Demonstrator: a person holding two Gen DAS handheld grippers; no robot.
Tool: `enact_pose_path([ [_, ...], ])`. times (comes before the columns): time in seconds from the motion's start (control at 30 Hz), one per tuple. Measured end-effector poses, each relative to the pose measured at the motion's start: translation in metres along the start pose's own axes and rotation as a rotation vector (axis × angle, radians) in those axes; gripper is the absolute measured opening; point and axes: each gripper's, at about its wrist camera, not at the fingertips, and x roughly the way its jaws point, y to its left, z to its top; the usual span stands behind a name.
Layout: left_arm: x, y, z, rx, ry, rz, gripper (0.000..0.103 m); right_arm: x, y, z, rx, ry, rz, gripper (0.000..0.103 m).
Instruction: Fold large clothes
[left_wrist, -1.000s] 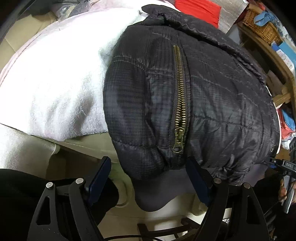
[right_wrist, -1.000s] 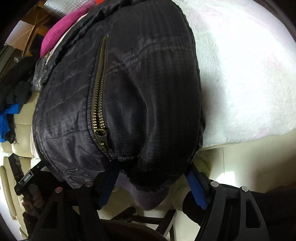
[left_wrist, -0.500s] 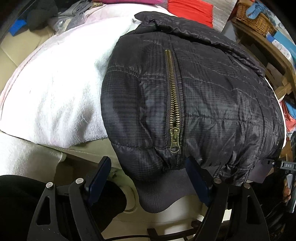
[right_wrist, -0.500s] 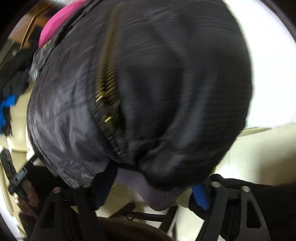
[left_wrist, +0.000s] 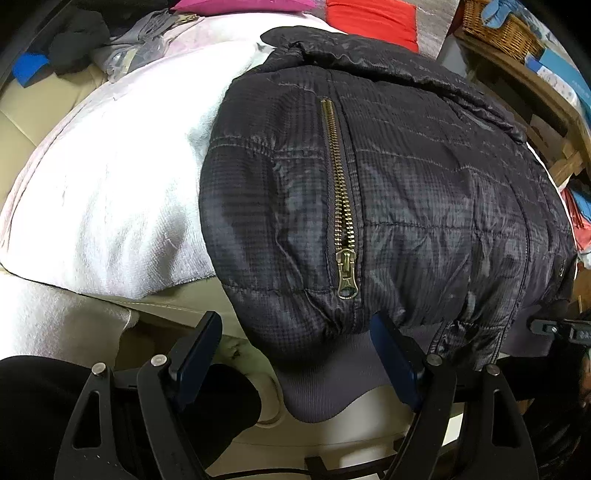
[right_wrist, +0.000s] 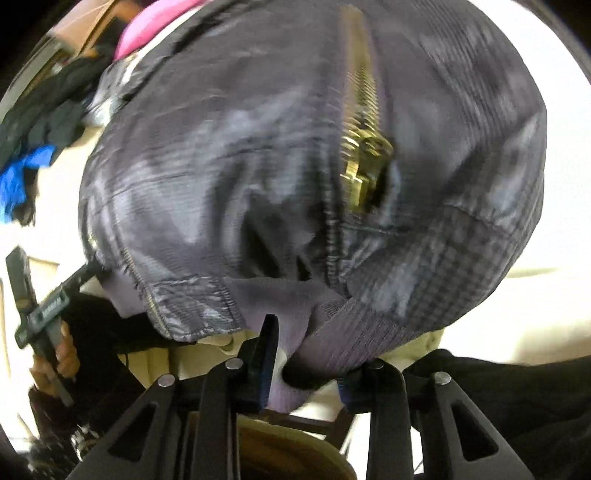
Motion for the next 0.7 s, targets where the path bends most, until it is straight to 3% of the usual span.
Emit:
enact_pose_path([
  [0.1,0.008,-0.003,-0.003,0.014,0.050,-0.025,0.083,0.012,-0.012,0.005,0.049,0.048,-0.006,0.040],
  [0.17,0.020,-0.005,-0.007,0.009,0.126,-0.064,0.083,0.017,-0.010,0.007,0.044,0.060,-0.004,0.076],
  [0.23,0.028,-0.004,-0.009,-0.009,0.172,-0.091,0.083,0.023,-0.005,0.005,0.030,0.051,-0.009,0.076],
  [0.3,0.030,0.000,-0.009,-0.034,0.180,-0.120,0.083,0.024,-0.006,0.007,0.024,0.015,-0.020,0.073],
  [0.33,0.029,0.003,-0.009,-0.055,0.174,-0.147,0.083,0.024,-0.006,0.012,0.034,0.013,-0.013,0.061],
  [0.37,0.028,0.007,-0.009,-0.077,0.166,-0.182,0.082,0.023,-0.006,0.012,0.036,0.014,-0.004,0.037],
  [0.4,0.026,0.010,-0.009,-0.093,0.160,-0.205,0.078,0.019,-0.004,0.012,0.022,0.006,-0.005,0.032],
  [0.47,0.022,0.013,-0.010,-0.104,0.145,-0.214,0.047,0.012,-0.002,0.020,0.007,-0.018,-0.011,0.021],
  [0.5,0.021,0.014,-0.010,-0.104,0.141,-0.209,0.039,0.006,0.001,0.017,-0.002,-0.031,-0.005,0.020],
  [0.53,0.019,0.015,-0.011,-0.104,0.135,-0.204,0.022,-0.001,0.005,0.014,-0.008,-0.046,0.001,0.019],
  [0.57,0.017,0.015,-0.011,-0.102,0.125,-0.208,0.015,-0.007,0.008,0.011,-0.015,-0.060,0.007,0.017],
  [0.7,-0.007,0.013,-0.008,-0.056,0.059,-0.216,0.010,-0.041,0.022,0.001,-0.049,-0.128,0.046,0.016],
])
